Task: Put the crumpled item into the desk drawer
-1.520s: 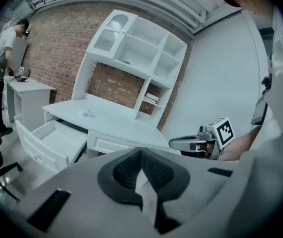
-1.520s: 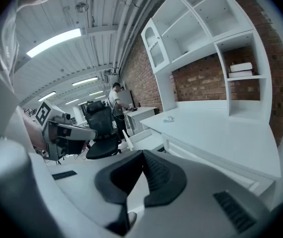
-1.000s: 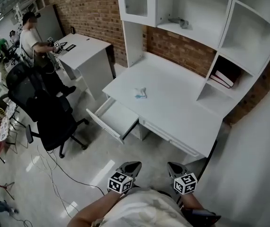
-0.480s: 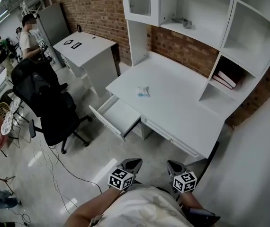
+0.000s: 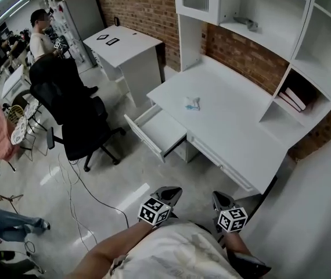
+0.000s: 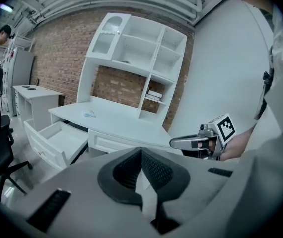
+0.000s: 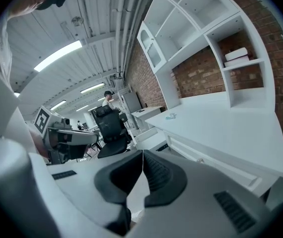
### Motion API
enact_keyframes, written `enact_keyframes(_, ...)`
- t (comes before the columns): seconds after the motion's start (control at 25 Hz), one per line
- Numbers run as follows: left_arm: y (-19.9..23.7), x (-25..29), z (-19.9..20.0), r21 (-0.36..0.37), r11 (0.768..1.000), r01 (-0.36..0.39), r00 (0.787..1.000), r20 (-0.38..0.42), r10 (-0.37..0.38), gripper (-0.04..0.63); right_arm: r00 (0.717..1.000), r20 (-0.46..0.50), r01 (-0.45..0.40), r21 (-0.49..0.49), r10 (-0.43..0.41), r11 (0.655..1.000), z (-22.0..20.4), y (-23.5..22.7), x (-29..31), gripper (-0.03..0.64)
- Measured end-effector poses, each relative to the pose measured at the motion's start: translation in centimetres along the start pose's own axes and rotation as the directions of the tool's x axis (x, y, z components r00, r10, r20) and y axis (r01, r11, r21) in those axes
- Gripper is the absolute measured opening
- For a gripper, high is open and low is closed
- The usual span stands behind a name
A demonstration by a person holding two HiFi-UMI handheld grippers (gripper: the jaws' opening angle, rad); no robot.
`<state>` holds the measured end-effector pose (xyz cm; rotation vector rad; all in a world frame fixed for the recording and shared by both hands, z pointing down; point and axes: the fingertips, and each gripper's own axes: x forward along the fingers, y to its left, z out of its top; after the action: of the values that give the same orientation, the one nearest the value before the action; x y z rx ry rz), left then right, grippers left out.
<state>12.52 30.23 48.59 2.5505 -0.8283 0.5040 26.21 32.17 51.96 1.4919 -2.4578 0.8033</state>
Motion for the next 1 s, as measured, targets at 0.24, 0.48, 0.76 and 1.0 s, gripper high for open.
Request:
enact_keyframes(0.24, 2.3, -1.7, -1.3, -0.046, 0.997, -0.058, 0.998, -0.003, 0.058, 0.020, 0.999, -0.012, -0.035, 0.006, 0.035, 0.999, -0.3, 1.2, 2.3, 0.023)
enact_keyframes(0.48, 3.8, 0.0, -1.0, -0.056, 0.998, -0.039, 0.999, -0.009, 0.039, 0.020, 0.999, -0.030, -0.036, 0.004, 0.036, 0.999, 0.3, 0.9, 4.2, 0.023)
enact_keyframes(0.76, 5.8, 3.5, 2.3, -0.043, 0.999, 0.016, 1.000, 0.014, -0.015, 0.020, 0.999, -0.033, 0.022, 0.009, -0.021, 1.000, 2.2, -1.3, 5.2, 0.023)
enact_keyframes(1.0, 7.5, 5.9, 4.3, -0.020, 0.997, 0.070, 0.998, -0.002, -0.070, 0.020, 0.998, -0.016, 0.066, 0.017, -0.066, 0.998, 4.7, -3.1, 7.0, 0.023)
